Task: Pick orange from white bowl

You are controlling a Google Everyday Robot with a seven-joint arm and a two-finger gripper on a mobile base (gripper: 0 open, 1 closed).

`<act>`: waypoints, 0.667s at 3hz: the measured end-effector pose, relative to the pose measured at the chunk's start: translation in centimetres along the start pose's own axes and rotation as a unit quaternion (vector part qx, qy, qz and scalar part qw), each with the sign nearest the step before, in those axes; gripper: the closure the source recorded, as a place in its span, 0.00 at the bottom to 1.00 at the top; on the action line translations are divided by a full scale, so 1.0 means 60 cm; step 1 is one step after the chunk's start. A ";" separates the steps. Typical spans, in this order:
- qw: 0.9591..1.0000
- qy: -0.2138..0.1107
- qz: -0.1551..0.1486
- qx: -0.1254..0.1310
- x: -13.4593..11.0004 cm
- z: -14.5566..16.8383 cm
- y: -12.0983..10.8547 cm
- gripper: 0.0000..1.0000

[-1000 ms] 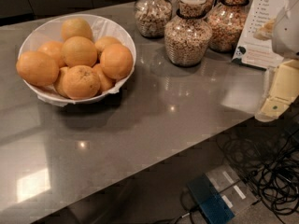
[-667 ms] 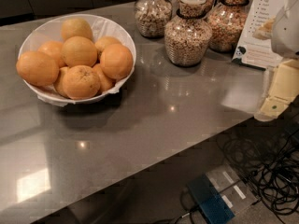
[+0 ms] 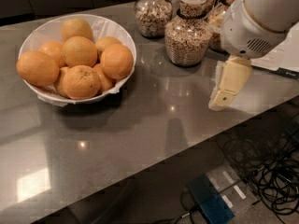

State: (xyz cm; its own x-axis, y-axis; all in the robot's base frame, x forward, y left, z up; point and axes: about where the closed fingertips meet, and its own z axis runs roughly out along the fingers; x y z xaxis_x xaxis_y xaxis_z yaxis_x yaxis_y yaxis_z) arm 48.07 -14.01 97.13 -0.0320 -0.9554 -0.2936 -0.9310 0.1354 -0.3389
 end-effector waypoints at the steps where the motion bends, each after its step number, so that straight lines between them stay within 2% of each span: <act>1: 1.000 0.000 0.000 0.000 0.000 0.000 0.000 0.00; 2: 0.999 -0.049 -0.015 -0.007 -0.047 0.038 0.001 0.00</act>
Offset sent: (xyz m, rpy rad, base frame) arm 0.0231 0.0842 -0.0335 0.2200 -0.0193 0.1670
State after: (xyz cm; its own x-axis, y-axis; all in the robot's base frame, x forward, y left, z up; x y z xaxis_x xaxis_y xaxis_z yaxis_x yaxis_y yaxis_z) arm 48.96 -10.73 95.88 0.0306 -0.9288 -0.3693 -0.9357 0.1033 -0.3373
